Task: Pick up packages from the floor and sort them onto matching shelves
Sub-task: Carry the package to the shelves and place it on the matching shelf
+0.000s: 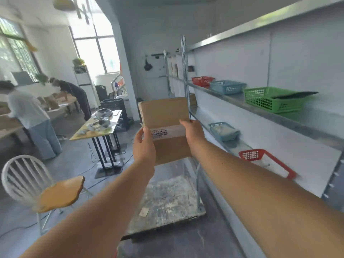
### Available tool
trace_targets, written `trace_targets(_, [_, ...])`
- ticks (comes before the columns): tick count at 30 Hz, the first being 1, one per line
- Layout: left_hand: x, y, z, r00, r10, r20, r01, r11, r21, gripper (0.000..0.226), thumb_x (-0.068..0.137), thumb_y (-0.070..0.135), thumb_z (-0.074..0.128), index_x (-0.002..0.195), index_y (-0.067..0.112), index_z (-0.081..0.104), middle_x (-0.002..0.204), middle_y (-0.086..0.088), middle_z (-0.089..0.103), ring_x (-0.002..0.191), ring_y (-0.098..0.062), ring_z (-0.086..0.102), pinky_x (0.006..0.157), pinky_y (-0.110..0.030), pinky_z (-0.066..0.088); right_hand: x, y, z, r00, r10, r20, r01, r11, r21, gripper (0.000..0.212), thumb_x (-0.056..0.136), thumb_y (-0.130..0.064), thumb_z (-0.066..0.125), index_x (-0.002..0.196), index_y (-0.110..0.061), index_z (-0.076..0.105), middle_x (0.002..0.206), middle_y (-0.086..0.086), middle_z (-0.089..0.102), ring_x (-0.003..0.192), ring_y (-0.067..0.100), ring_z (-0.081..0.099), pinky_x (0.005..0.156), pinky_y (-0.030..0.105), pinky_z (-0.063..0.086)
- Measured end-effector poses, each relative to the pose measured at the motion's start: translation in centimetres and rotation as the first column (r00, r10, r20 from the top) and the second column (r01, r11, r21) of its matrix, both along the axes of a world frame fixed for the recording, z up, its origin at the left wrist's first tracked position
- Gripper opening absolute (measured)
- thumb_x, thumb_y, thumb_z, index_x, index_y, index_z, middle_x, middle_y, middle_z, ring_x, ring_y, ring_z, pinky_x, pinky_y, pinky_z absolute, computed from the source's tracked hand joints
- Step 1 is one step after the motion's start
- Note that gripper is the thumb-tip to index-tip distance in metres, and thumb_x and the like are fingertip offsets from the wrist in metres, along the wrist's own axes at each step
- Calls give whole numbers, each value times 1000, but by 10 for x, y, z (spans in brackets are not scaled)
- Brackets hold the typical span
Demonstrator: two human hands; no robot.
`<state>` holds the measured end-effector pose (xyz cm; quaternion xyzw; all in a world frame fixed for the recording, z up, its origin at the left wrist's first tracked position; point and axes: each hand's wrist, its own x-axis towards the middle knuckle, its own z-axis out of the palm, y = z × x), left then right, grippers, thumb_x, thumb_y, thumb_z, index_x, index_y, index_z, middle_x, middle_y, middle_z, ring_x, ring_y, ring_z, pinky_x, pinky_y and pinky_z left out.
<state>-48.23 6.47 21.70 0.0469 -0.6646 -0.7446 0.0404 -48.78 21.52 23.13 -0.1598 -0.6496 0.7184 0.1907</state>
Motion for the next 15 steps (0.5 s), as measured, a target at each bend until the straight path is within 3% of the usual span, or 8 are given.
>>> trace_targets(2, [1,1,31,998,-9,-67,10,1000,12,49,108,58,44,149,34,56,140,-2,65,128,-25,60,112,-50,49,0,6,34,998,2,-55,0,1000,29,42,95,-39,72,123,-8,73,111,12,76,108,35,73,104,49,59])
trace_targets(5, [0,1,70,992,-1,-126,5,1000,26,50,105,61,45,145,35,59,140,-3,66,128,-26,61,113,-53,49,5,8,77,993,-10,-120,17,998,59,61,83,-49,71,129,-9,72,122,15,76,116,37,72,105,50,58])
trace_targets(8, [2,1,103,987,-4,-161,9,999,31,53,97,68,43,138,39,61,137,-2,67,125,-28,62,110,-57,51,6,12,109,989,1,-145,8,998,65,59,93,-49,69,135,-7,67,130,17,71,121,38,68,106,49,55])
trace_targets(12, [3,-1,132,980,-9,-197,15,999,30,57,92,73,39,132,41,62,132,-1,68,122,-30,64,108,-60,51,5,13,132,984,34,-173,-33,999,11,76,72,-60,66,133,-13,67,131,17,72,121,39,69,113,61,53])
trace_targets(15, [3,-3,147,976,15,-215,-14,1000,7,63,92,71,37,140,38,59,137,-3,67,125,-31,63,109,-60,51,12,12,147,979,67,-195,-62,998,31,43,86,-55,70,110,-19,65,134,19,70,125,40,68,115,60,52])
